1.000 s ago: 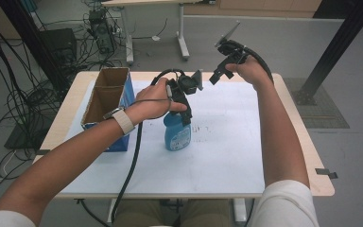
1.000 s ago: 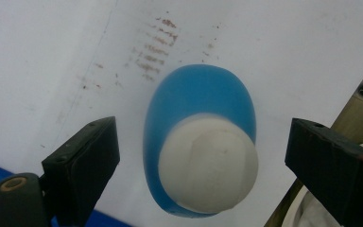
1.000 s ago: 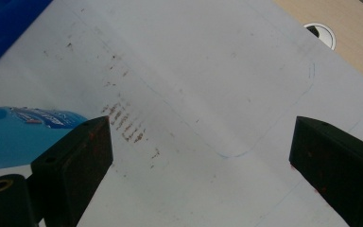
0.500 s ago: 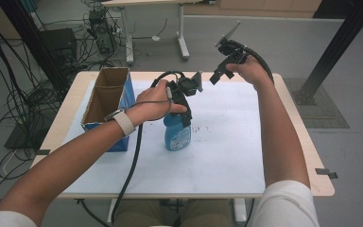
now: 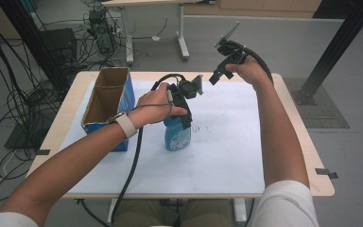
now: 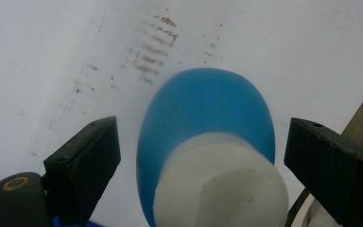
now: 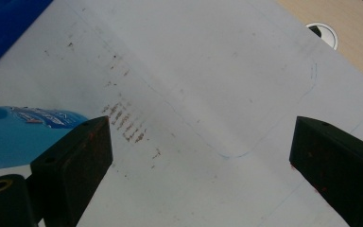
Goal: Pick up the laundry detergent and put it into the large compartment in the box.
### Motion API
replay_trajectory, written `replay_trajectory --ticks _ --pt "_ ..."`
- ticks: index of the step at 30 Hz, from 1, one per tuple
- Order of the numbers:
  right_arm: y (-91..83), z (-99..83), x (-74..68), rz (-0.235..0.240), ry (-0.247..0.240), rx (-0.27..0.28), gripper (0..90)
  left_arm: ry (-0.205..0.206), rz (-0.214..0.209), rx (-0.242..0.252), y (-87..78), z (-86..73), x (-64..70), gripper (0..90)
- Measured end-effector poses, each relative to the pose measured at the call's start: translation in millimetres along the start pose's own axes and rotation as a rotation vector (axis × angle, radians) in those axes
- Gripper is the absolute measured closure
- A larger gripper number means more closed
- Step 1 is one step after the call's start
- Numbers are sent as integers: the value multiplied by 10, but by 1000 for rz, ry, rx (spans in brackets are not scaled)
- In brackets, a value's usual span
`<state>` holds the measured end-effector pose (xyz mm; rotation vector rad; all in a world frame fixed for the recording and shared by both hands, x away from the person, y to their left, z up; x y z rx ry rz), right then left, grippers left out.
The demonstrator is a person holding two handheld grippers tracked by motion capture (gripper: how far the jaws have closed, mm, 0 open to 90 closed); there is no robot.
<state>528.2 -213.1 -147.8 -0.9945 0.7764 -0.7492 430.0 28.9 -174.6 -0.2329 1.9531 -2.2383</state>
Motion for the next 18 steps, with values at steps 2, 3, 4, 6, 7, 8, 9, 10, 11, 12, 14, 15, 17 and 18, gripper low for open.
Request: replay_trajectory --ticks 2,3,4,6,7,8,9,10,11,12,14,15,17,18 --pt "-1 -2 -1 0 -1 0 67 -3 1 -1 17 4 5 141" --pt "-4 -4 0 2 0 0 67 -3 1 -5 29 9 7 141" --pt "-6 -6 1 1 -1 3 67 -6 3 -8 42 12 9 141" --pt "-10 -9 2 2 2 3 67 -8 1 -11 68 14 4 144" --pt "-9 -9 2 3 0 2 67 -5 2 -14 79 16 -1 145" --pt "-8 -9 2 2 -3 3 67 -10 5 -11 92 12 5 148" --pt "-7 -10 0 3 -2 2 67 -6 3 -14 101 15 -3 154" --pt "-4 -9 0 4 -2 2 67 -14 1 -12 114 13 -2 155" --pt "-2 -6 -3 3 -1 0 67 -16 -4 -12 132 12 -7 156" --pt "0 -5 -2 4 -3 0 67 -11 -1 -16 138 16 -7 159" --pt "2 -3 -3 4 -4 0 67 -18 3 -14 148 14 2 166" --pt "2 -3 -3 4 -4 0 67 -7 10 -21 147 23 1 166" --pt "4 -3 -3 6 -3 2 67 -10 17 -16 153 18 10 175" --pt "3 -1 -4 5 -2 0 67 -13 20 -14 152 17 15 179"
Point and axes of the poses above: each handheld gripper's, and its own axes: y roughly forward along the jaws, z roughly out of its top, x roughly to its right, the point moved 3 cm from there along y, roughly forward along the jaws, and after that the axes turned 15 degrees about y, right-handed, at the moved point
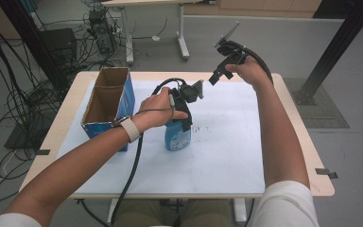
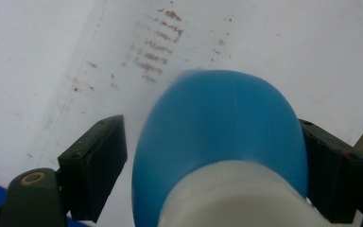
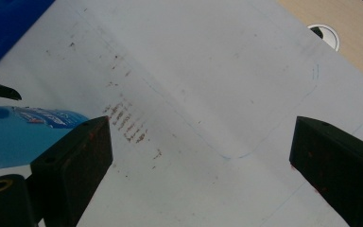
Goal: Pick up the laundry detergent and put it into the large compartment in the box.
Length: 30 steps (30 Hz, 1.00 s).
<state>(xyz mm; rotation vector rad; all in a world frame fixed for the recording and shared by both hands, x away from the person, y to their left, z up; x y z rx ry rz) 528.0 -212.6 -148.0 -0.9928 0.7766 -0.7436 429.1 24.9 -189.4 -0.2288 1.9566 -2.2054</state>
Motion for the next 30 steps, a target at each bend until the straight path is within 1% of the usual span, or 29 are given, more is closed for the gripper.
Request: replay_trajectory --ticks 8,11,14,22,23,28,30 --pt "-1 -4 0 -1 3 1 67 0 8 4 2 -5 12 227" --pt "-3 -4 0 -2 5 1 67 11 19 0 1 3 26 239" --pt "-3 -5 0 -1 4 2 67 13 19 -1 1 3 25 254" --pt "-6 -8 -12 -6 1 3 67 11 20 4 11 -6 35 346" --pt "-6 -8 -12 -6 1 3 67 17 20 -1 9 0 33 346" --pt "-10 -10 -11 -5 4 3 67 11 14 1 12 -1 26 358" --pt "-13 -10 -11 -6 2 3 67 20 17 -5 9 9 24 374"
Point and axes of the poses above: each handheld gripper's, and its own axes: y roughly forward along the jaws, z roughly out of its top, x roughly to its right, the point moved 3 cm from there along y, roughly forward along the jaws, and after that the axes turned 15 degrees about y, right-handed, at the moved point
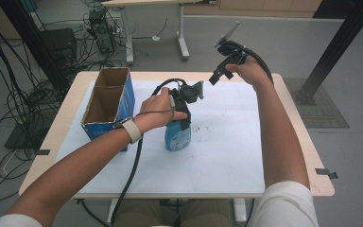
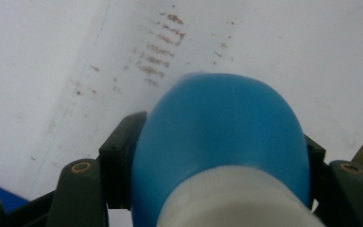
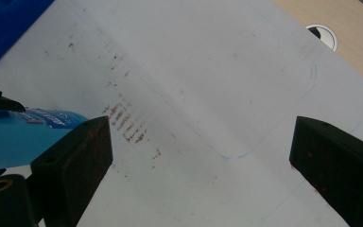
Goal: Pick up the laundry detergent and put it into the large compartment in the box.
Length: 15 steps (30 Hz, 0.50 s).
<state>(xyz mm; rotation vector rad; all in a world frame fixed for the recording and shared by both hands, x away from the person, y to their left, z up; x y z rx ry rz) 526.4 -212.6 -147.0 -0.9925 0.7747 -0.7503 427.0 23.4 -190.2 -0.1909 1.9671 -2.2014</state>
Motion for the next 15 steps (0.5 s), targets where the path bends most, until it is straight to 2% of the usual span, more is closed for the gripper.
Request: replay_trajectory --ticks 8,15 --pt "-9 -7 0 -3 0 1 67 -17 -4 12 6 -19 4 388" --pt "-5 -6 -11 -5 3 -2 67 -14 -5 19 6 -34 1 390"
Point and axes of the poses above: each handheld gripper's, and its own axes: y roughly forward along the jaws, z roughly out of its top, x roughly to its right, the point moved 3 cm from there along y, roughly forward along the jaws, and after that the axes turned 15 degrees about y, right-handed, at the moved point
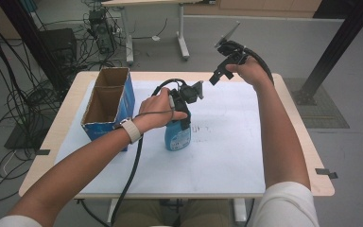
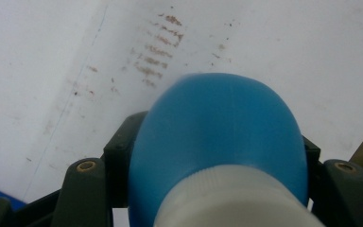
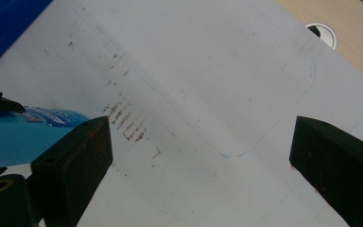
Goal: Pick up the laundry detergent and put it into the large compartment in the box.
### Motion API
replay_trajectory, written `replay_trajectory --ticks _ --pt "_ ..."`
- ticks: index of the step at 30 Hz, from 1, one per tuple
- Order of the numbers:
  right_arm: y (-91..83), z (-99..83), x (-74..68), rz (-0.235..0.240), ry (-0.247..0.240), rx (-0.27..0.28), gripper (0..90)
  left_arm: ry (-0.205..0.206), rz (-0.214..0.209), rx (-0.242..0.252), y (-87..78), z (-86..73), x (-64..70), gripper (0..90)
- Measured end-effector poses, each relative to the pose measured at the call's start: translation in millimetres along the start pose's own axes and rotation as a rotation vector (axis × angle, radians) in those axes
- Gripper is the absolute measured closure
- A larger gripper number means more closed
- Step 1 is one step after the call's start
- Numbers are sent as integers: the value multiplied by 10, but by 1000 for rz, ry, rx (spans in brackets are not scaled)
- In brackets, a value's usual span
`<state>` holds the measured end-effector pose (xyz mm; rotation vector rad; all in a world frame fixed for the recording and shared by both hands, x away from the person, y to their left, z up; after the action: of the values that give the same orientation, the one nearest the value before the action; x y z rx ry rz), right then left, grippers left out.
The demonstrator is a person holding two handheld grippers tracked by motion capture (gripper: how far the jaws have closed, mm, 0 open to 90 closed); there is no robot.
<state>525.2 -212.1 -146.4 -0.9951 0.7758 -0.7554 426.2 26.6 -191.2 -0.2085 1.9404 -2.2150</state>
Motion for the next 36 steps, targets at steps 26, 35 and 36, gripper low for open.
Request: replay_trajectory --ticks 26,35,36 --pt "-26 -17 -23 -4 1 -3 69 -10 -1 29 7 -62 3 394" --pt "-41 -31 -15 -5 4 1 69 -9 0 22 7 -51 8 395" --pt "-43 -34 -11 -5 4 2 69 -9 0 22 7 -51 8 395"
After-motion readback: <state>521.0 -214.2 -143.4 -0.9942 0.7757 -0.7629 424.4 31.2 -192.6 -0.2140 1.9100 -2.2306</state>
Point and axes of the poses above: each handheld gripper's, and its own axes: y roughly forward along the jaws, z roughly out of its top, x roughly to its right, the point moved 3 cm from there along y, roughly forward along the jaws, and after that the axes turned 15 degrees about y, right-handed, at the moved point
